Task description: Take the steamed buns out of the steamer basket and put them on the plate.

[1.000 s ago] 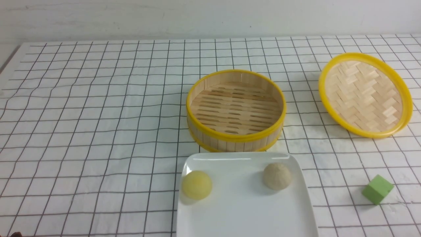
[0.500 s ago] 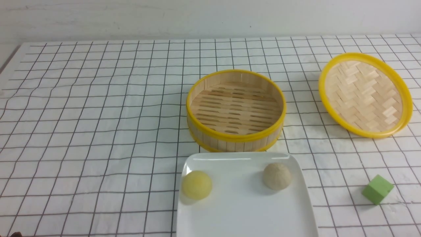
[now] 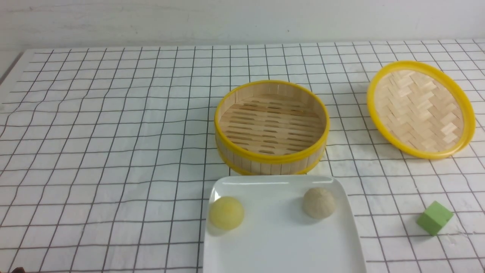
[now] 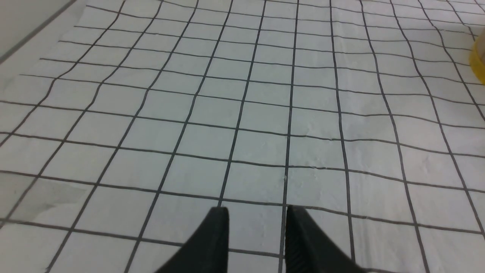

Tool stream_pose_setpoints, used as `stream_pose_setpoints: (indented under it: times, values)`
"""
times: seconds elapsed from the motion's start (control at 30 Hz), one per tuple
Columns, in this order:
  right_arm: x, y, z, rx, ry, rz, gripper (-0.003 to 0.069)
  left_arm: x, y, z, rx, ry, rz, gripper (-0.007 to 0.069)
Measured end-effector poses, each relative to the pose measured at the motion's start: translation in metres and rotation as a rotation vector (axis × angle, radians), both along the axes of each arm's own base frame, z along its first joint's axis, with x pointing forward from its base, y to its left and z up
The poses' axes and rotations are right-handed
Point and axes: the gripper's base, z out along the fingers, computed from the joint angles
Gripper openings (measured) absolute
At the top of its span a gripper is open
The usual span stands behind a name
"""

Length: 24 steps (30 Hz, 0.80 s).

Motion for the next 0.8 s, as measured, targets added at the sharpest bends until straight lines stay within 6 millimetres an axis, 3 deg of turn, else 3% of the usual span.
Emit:
stream_pose_setpoints:
  times: [0.3, 0.8]
  values:
    - [-0.0003, -0.0049, -0.0001, 0.052, 0.018, -0.125, 0.0547, 0.0000, 0.0005, 0.0001, 0.016, 0.000, 0.001, 0.0241]
    - [-0.0003, -0.0050, 0.0000, 0.083, 0.020, -0.146, 0.0547, 0.0000, 0.0006, 0.0000, 0.018, 0.001, 0.002, 0.0241]
